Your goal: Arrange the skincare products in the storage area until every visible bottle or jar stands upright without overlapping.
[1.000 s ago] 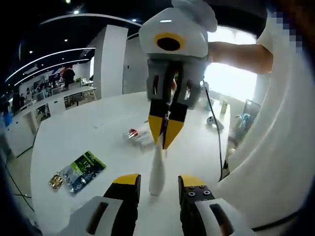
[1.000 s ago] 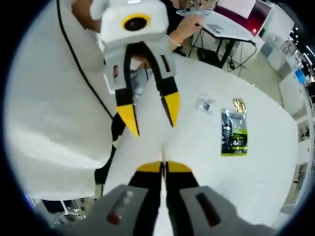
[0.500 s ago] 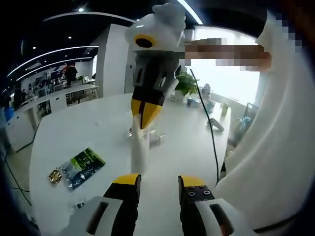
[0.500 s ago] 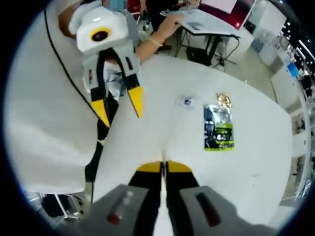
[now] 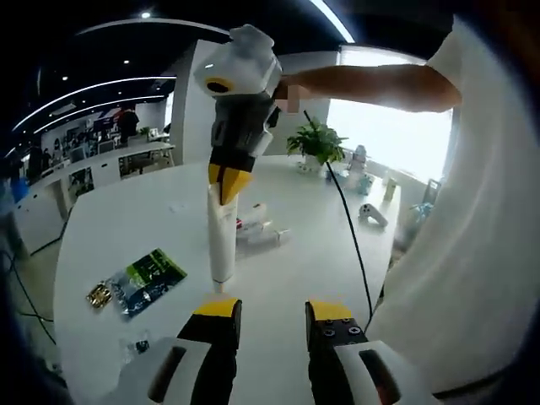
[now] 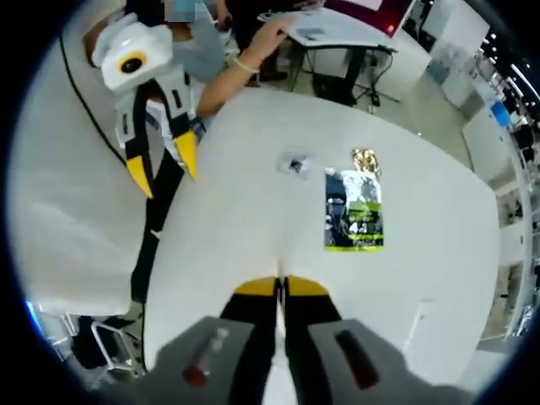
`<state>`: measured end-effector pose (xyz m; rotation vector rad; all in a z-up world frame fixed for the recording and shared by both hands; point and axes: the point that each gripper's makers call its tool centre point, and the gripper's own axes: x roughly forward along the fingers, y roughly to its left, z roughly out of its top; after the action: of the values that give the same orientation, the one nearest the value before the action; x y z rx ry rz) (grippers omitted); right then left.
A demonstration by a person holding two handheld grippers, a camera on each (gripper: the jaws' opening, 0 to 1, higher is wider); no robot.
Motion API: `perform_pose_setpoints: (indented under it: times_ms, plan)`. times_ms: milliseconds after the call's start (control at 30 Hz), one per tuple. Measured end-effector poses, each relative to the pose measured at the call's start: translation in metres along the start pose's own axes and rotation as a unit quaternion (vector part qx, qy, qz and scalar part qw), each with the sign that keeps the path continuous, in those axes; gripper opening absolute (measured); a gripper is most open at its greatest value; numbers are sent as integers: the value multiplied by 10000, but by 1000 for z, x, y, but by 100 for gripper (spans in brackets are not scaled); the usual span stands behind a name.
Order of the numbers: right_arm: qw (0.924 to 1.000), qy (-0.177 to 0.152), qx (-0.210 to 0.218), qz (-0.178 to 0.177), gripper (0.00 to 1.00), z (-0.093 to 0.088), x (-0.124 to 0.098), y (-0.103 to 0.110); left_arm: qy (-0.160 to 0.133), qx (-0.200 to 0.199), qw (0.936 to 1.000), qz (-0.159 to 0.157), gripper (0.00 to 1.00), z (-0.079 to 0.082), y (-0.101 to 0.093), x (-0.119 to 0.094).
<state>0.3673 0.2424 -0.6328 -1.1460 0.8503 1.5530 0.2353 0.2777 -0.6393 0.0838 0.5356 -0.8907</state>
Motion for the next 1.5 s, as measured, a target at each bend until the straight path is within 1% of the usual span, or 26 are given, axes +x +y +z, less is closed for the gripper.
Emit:
perform_pose_setpoints:
  times_ms: [100,400,700,933,1233,1367,1500]
  plan:
    - [10000,8,47,-6,0,-1,0,-9,0,-32,10000,30,32,-1,1,-1]
    - [9999,101,114,-13,1,-8,2,-27,4,-74,9999,79,32,-4,4,-5]
    - [9997,200,145,-30,1,-15,-1,-50,32,-101,9998,138,31,-7,12,-9]
    - [9993,285,246,-34,1,-24,-1,-68,24,-132,9998,164,31,-6,14,-9]
    - [9989,318,316,-107,1,-29,0,-89,82,-140,9998,147,31,-8,16,-7]
    - [9986,274,435,-158,1,-30,-1,-100,80,-153,9997,175,31,-7,21,-8]
    - [9976,334,568,-220,1,-30,1,-110,93,-150,9996,208,31,-8,25,-9]
